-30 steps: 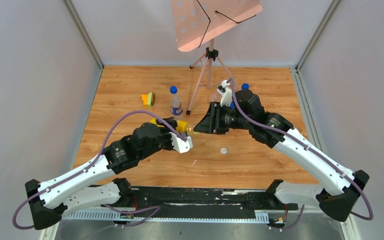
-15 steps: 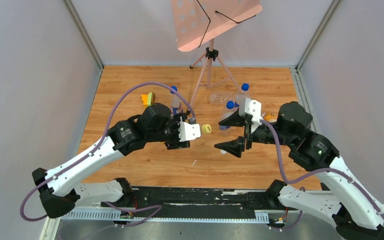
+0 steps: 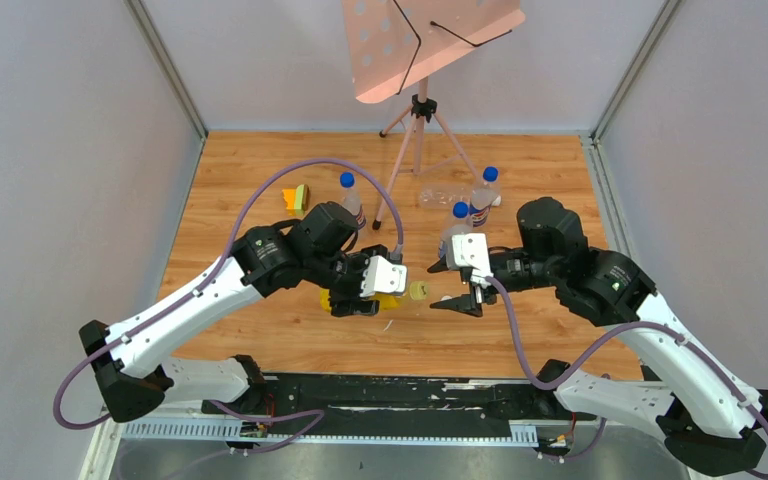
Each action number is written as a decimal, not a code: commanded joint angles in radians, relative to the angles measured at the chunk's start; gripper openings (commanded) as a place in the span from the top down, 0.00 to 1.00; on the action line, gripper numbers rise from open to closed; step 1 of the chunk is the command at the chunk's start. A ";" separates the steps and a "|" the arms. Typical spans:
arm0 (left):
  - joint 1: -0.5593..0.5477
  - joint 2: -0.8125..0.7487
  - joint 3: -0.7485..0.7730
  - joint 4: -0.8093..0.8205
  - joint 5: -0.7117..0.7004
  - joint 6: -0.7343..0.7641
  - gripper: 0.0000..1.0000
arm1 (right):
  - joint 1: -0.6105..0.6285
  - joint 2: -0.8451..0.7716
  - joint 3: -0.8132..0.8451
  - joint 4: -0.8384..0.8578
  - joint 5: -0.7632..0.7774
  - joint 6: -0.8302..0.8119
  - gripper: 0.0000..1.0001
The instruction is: Screw on the bottle caps
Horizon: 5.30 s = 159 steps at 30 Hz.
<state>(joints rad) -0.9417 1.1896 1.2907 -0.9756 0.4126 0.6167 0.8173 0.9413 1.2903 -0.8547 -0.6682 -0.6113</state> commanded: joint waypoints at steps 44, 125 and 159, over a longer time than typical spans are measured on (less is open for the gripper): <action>-0.048 -0.159 -0.186 0.493 -0.400 -0.195 1.00 | 0.131 0.153 0.046 0.121 0.419 0.696 1.00; -0.266 -0.385 -0.638 0.491 -1.040 -1.218 0.00 | 0.026 0.402 -0.411 1.399 0.877 0.510 1.00; -0.268 -0.668 -0.856 0.410 -0.895 -1.599 0.00 | 0.005 0.598 -0.430 1.439 0.850 0.602 0.67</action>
<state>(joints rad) -1.2091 0.4858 0.4229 -0.6239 -0.4923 -0.9470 0.8257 1.5341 0.8627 0.5800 0.1898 -0.0353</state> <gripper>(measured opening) 0.998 0.359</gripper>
